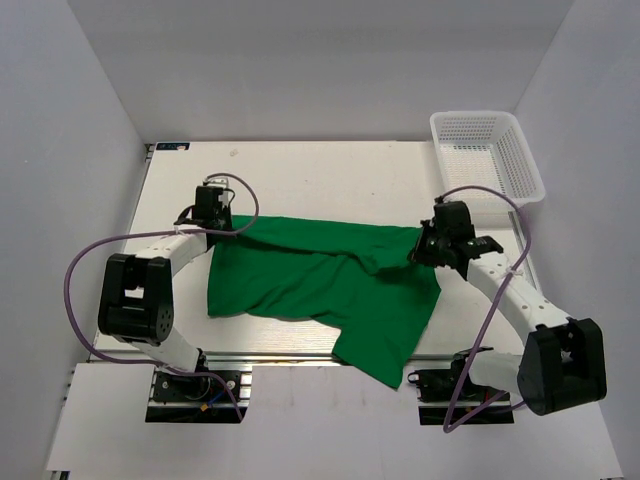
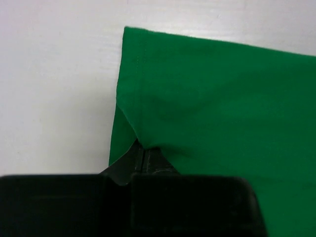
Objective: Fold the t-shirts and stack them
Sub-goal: Fold the flattened tshirt in 1/3 of the way
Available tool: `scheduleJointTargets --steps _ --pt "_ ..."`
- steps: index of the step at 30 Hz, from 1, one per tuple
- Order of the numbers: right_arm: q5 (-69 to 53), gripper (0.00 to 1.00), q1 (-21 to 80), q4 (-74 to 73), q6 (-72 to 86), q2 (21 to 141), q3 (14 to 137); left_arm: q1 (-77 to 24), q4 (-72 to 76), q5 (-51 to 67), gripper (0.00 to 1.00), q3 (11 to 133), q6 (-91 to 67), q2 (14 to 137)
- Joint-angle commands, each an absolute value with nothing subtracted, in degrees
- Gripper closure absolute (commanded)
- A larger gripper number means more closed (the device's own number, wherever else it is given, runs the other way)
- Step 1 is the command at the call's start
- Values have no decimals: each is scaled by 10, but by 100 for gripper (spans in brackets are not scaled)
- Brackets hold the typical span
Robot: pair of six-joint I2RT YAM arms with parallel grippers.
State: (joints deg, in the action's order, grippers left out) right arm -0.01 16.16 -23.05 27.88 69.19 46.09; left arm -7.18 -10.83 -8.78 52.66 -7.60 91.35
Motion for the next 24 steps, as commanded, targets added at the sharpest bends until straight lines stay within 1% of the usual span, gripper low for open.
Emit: scheduleJointTargets --steps 1,2,3,4,5,6,7,8,10,11,14,15,16,18,19,20,21,22,24 --pt "-56 100 170 -207 294 691 417 -68 -117 -111 100 508 -93 878" --pt "-56 100 173 -205 296 693 408 -68 -133 -116 93 503 -103 878" --pt "-55 99 171 -207 300 694 395 -68 -142 -124 82 503 -112 878" --pt "-55 89 171 -207 303 698 384 -68 -149 -129 67 503 -126 878" --pt "-52 77 172 -214 301 700 382 -68 -155 -129 35 503 -126 872" --pt "-51 61 172 -217 303 699 382 -68 -163 -129 31 503 -131 872" --pt "-48 55 171 -233 295 697 383 -68 -170 -129 25 503 -140 867" --pt "-34 51 172 -238 291 695 386 -68 -179 -137 18 510 -148 859" --pt "-10 48 172 -256 279 686 397 -68 -213 -176 4 529 -186 853" --pt "20 46 172 -261 273 686 402 -68 -225 -184 0 538 -195 846" --pt "61 41 171 -287 256 681 441 -68 -231 -165 0 573 -195 833" --pt "73 41 171 -283 254 683 460 -68 -231 -143 0 587 -195 833" --pt "74 33 171 -280 250 683 470 -68 -226 -127 0 592 -195 833" --pt "63 27 172 -266 245 688 488 -79 -208 -94 0 598 -176 833" --pt "56 22 173 -254 243 692 490 -79 -185 -72 0 599 -176 833" --pt "41 11 172 -247 244 700 493 -79 -172 -52 0 599 -167 833" --pt "33 10 173 -235 246 710 497 -79 -156 -28 0 593 -157 833" --pt "13 10 171 -222 245 722 502 -79 -127 29 0 585 -156 833" --pt "-12 10 173 -208 247 751 511 -79 -106 93 0 580 -149 856"
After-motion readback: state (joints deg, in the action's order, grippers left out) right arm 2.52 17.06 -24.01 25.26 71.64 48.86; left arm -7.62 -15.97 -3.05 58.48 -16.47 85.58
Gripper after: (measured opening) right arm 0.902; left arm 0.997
